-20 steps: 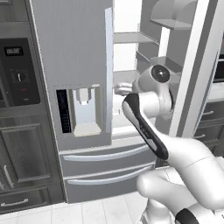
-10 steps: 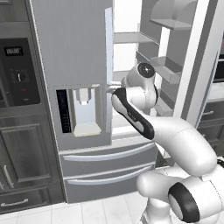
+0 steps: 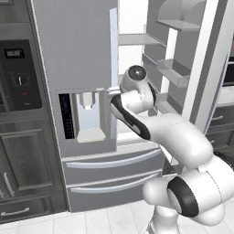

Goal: Move the hot dog bun to the plate on the dining table and place the condiment next to that plate. Then navigate to the fridge and take the sausage and place it on the plate as well.

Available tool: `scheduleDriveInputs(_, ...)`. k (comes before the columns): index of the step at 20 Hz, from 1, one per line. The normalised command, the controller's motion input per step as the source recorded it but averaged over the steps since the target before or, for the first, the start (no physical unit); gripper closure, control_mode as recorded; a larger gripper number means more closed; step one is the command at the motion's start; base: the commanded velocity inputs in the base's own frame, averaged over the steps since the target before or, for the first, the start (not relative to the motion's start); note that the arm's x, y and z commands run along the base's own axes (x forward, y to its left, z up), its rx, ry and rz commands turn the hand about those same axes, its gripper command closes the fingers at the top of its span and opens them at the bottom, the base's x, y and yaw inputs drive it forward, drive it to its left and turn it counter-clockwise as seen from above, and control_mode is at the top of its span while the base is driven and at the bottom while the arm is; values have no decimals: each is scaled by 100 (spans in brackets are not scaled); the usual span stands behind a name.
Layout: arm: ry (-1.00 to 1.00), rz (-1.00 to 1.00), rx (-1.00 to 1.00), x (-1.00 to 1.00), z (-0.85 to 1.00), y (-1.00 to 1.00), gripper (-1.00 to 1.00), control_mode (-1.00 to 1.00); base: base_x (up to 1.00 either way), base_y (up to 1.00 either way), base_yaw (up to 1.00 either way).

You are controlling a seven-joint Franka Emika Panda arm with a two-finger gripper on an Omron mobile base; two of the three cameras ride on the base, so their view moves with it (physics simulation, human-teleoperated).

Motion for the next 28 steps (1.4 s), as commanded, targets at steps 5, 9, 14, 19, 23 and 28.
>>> scheduleDriveInputs(5,-3,0,-1,32,-23,0,-100,-100,0,0,0)
scheduleDriveInputs(9,-8,0,1,40,-34,0,-100,-100,0,0,0)
scheduleDriveInputs(14,-9,0,0,49,-28,0,-100,-100,0,0,0)
scheduleDriveInputs(19,-1,0,6,48,-15,3,-100,-100,0,0,0)
scheduleDriveInputs(23,0,0,8,42,-7,8,-100,-100,0,0,0)
scheduleDriveInputs(28,0,0,7,33,-2,7,-100,-100,0,0,0)
